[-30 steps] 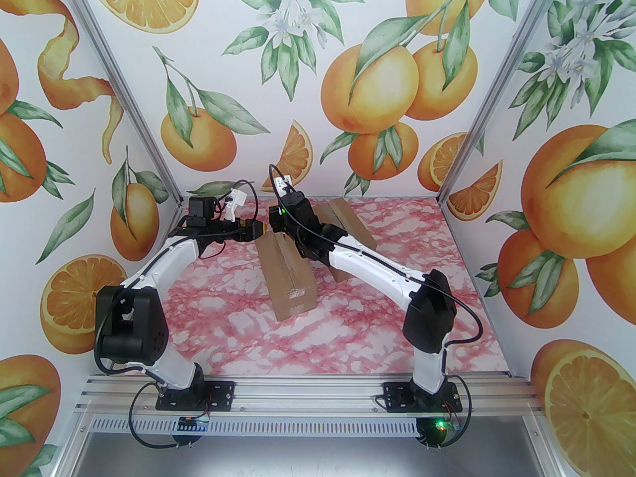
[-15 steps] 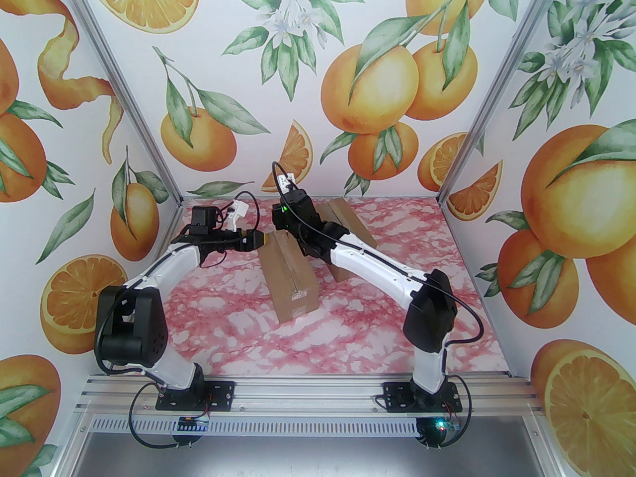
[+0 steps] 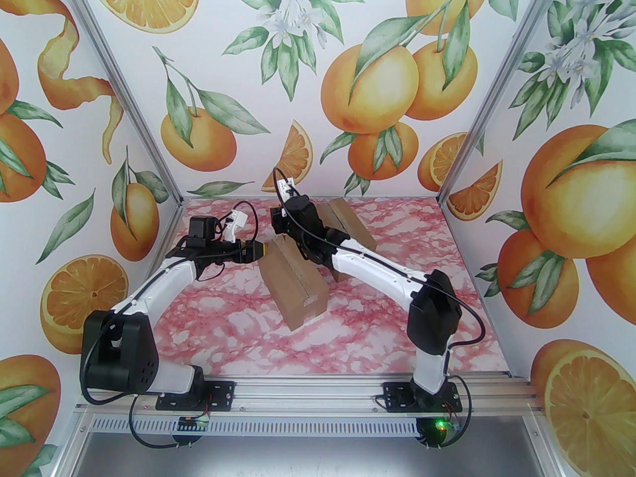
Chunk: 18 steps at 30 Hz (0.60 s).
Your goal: Unpack the express box
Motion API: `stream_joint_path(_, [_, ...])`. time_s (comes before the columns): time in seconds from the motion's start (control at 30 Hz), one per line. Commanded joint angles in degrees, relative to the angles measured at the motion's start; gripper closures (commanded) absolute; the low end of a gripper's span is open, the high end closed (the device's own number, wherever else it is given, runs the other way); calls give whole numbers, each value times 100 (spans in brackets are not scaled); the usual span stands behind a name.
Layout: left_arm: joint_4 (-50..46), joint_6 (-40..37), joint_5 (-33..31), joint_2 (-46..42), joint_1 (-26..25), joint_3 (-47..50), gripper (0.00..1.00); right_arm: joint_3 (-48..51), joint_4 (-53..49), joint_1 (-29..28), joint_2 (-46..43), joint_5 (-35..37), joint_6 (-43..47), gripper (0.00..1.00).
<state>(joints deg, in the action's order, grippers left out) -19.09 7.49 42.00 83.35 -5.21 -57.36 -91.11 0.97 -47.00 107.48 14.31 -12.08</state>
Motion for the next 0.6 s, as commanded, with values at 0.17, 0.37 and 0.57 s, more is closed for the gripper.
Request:
stream_joint_path(0.17, [-333, -460, 309, 425, 85, -570, 36, 841, 1959, -142, -241, -287, 352, 100])
stream_joint_path(0.37, [-374, -578, 309, 445, 86, -557, 40, 920, 2213, -184, -263, -283, 372, 100])
stream_joint_path(0.57, [-378, -644, 329, 568, 92, -497, 49, 797, 2451, -242, -87, -342, 418, 100])
